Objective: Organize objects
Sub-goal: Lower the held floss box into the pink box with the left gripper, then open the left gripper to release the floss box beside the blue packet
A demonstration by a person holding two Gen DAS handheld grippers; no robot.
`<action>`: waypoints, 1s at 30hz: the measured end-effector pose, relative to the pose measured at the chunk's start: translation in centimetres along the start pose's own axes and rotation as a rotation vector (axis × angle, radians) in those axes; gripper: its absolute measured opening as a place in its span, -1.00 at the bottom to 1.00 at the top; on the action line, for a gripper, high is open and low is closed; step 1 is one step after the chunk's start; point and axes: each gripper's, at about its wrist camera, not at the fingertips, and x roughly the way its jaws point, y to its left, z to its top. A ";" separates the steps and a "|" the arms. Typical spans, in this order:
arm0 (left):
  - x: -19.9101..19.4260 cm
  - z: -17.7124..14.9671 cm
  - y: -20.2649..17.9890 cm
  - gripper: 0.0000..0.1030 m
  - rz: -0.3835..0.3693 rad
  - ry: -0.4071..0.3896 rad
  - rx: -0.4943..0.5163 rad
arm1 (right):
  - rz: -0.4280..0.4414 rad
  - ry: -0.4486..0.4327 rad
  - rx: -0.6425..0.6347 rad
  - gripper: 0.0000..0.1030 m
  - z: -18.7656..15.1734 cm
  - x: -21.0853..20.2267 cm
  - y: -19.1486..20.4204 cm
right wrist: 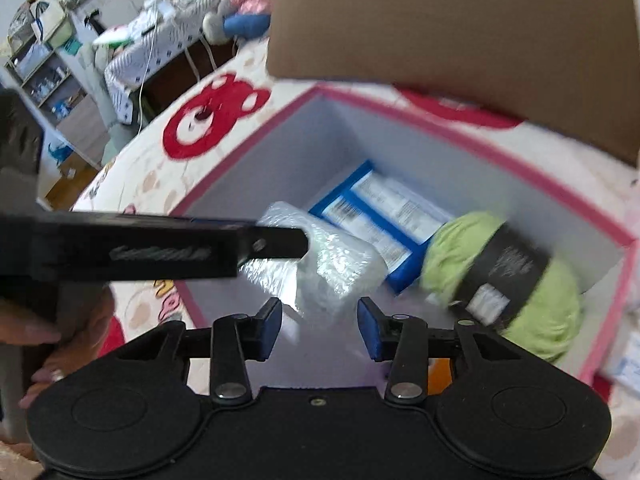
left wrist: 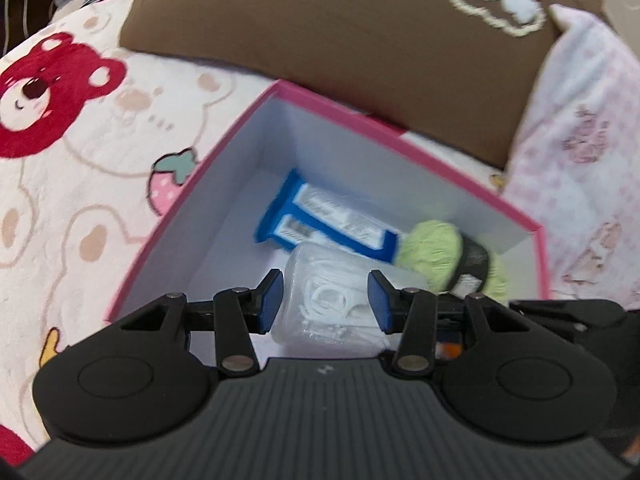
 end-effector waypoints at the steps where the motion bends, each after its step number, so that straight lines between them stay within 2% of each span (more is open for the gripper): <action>1: 0.3 -0.1 0.2 -0.13 0.010 0.006 0.002 | -0.002 0.005 -0.008 -0.12 -0.1 0.3 0.3; 8: 1.8 -0.7 0.2 -0.13 0.064 0.029 0.050 | -0.010 0.052 0.035 -0.21 0.1 2.3 -0.1; 20: 3.0 -1.3 -1.5 -0.13 0.081 0.049 0.114 | -0.006 0.096 0.090 -0.22 -1.3 3.2 -1.6; 24: 3.3 -1.2 -1.3 -0.14 0.055 0.057 0.088 | -0.039 0.090 0.062 -0.22 -1.3 3.2 -1.6; 30: 4.4 -1.6 -1.5 -0.18 0.075 0.083 0.096 | -0.092 0.123 -0.053 -0.22 -0.7 3.7 -0.6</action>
